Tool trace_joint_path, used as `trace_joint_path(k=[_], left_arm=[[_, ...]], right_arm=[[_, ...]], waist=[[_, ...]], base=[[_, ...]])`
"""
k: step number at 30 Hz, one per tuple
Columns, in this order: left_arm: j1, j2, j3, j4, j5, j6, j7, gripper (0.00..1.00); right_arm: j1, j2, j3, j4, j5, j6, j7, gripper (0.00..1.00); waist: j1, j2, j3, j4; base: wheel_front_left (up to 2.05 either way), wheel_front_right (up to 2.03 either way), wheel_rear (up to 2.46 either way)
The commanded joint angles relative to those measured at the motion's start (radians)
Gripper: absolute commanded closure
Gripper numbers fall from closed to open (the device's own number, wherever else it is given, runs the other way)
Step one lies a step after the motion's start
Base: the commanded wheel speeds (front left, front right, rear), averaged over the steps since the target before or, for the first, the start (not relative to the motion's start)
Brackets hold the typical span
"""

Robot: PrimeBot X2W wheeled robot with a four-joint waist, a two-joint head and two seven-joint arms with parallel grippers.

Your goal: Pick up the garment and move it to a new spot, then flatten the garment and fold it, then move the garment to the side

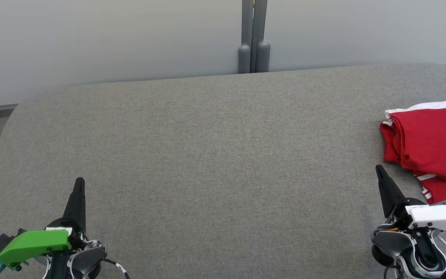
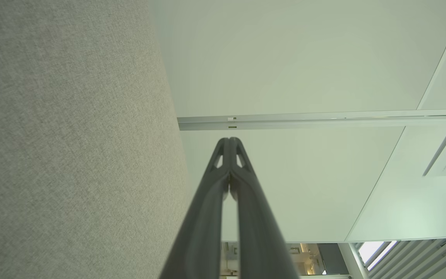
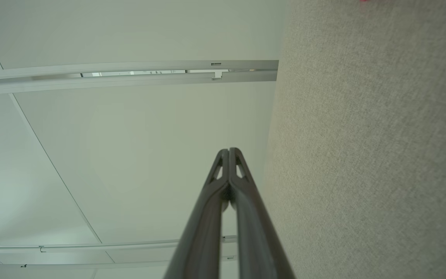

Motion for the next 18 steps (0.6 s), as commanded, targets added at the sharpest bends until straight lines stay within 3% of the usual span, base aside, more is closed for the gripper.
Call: trace_joint_path(k=[1,18], left_arm=[[-0.013,0.007,0.004,-0.004,-0.001,-0.004,0.002,1.0],[-0.013,0.007,0.004,-0.004,-0.001,-0.004,0.002,1.0]], right_arm=[[0.008,-0.005,-0.002,-0.006,0.006,0.001,0.005,1.0],[0.008,-0.005,-0.002,-0.006,0.006,0.001,0.005,1.0]], waist=[[0.0,0.0,0.0,0.0],[0.0,0.0,0.0,0.0]], base=[[0.0,0.0,0.0],[0.0,0.0,0.0]])
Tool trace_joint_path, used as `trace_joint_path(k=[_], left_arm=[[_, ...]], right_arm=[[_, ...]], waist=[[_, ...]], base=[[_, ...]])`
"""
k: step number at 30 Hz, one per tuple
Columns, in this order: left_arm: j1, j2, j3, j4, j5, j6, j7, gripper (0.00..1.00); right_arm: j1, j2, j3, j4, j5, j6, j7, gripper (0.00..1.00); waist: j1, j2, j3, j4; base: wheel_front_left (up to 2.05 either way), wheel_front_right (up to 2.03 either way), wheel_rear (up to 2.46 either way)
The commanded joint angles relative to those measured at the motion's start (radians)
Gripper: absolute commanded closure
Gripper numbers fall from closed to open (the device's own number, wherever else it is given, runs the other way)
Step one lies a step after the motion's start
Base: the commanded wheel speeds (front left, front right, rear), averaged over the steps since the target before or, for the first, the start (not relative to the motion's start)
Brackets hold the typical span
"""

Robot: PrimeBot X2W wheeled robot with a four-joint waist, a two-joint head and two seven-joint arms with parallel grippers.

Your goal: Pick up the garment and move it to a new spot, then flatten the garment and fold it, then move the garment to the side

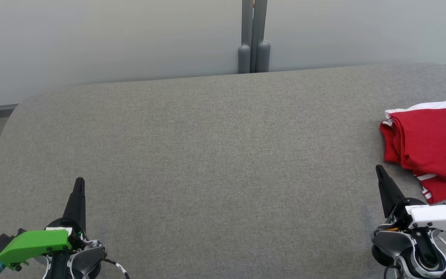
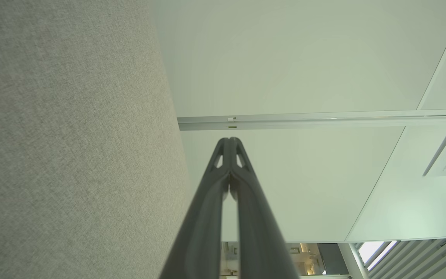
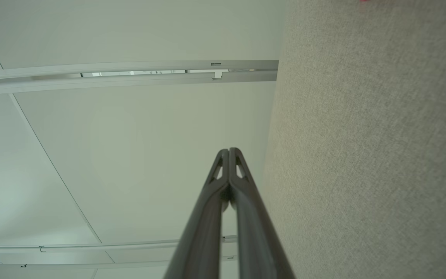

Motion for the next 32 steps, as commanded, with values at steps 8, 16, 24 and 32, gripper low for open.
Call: trace_joint_path(k=[8,16,24,32], left_arm=[[-0.013,0.007,0.004,-0.003,-0.001,-0.004,0.002,1.0],[-0.013,0.007,0.004,-0.003,-0.001,-0.004,0.002,1.0],[-0.013,0.007,0.004,-0.004,-0.001,-0.004,0.002,1.0],[-0.013,0.007,0.004,-0.004,-0.001,-0.004,0.002,1.0]], right_arm=[[0.008,-0.005,-0.002,-0.006,0.006,0.001,0.005,1.0],[0.008,-0.005,-0.002,-0.006,0.006,0.001,0.005,1.0],[0.008,-0.005,-0.002,-0.006,0.006,0.001,0.005,1.0],[0.008,-0.005,-0.002,-0.006,0.006,0.001,0.005,1.0]], waist=[[0.0,0.0,0.0,0.0],[0.0,0.0,0.0,0.0],[0.0,0.0,0.0,0.0],[0.0,0.0,0.0,0.0]], base=[[0.0,0.0,0.0],[0.0,0.0,0.0],[0.0,0.0,0.0],[0.0,0.0,0.0]])
